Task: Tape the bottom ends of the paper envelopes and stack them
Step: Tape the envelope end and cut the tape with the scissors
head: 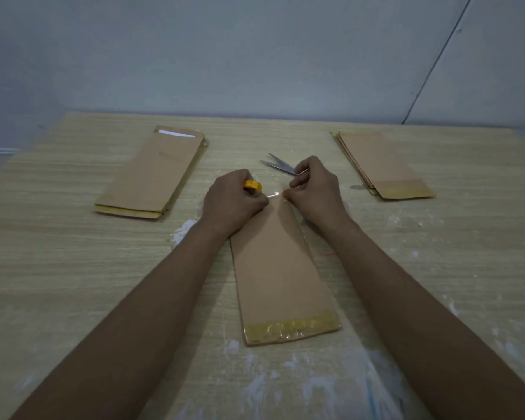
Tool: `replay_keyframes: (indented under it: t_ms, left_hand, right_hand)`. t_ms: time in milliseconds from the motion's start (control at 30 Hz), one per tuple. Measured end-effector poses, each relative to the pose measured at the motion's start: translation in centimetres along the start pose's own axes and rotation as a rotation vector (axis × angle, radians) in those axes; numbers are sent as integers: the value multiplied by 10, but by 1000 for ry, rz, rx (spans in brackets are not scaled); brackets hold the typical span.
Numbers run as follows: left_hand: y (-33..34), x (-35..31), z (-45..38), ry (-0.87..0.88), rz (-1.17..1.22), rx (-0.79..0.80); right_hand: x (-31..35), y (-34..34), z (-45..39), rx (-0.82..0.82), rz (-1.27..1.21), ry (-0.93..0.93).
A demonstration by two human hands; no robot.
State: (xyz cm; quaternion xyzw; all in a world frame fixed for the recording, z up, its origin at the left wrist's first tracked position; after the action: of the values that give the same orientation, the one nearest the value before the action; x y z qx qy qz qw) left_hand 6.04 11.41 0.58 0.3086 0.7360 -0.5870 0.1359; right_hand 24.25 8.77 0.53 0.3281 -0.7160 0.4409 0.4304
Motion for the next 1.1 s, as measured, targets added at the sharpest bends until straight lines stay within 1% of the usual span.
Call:
replay_keyframes:
  t_ms: [133,267,333,400,467,500,567,633,700,767,833,933,1100]
  left_hand:
    - [1,0,-1,8,-2,5]
    - [1,0,0,13,-14,0]
    - [1,0,0,13,-9,0]
    - [2,1,-1,12,-3,7]
    - [2,1,-1,10,-9,7]
    - [2,1,-1,8,-11,5]
    - [2,1,-2,7,-15,1]
    - [2,0,-2,14,-14,2]
    - [2,1,-2,15,-7,-1]
    - [2,2,-2,14,4,-8]
    - [2,2,-2,12,23,-13]
    - [0,3,-2,-6,60,-22]
    - [-1,3,-1,-10,66,-30]
  right_hand:
    - [-9,-2,-2,-3,-98,64]
    - [-14,-9,-5,-20,-130,68]
    - [-12,-9,-3,-8,-131,56]
    - [-4,-13,1,-36,-118,-11]
    - [17,-19,9,-77,-33,-175]
    - [28,-18,14,-71,18,-261]
    - [41,-7,25,10,114,-365]
    - [43,10,34,117,243,-410]
    - [38,21,37,179,355,-420]
    - [33,24,36,210,404,-393]
    - [31,24,36,219,424,-382]
    - [33,27,39,214,470,-417]
    - [29,32,38,242,521,-376]
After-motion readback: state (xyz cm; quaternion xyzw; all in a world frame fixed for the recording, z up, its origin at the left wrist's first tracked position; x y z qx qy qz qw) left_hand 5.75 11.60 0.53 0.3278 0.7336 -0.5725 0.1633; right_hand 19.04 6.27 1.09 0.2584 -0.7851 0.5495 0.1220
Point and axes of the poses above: each hand's wrist, its own z-axis away from the middle knuckle, its own y-axis out of the palm, x = y × z, the point moved 10 cm from there along -z, towards the middle knuckle, and after that the axes turned 10 degrees about -z, right-handed, at the moved point
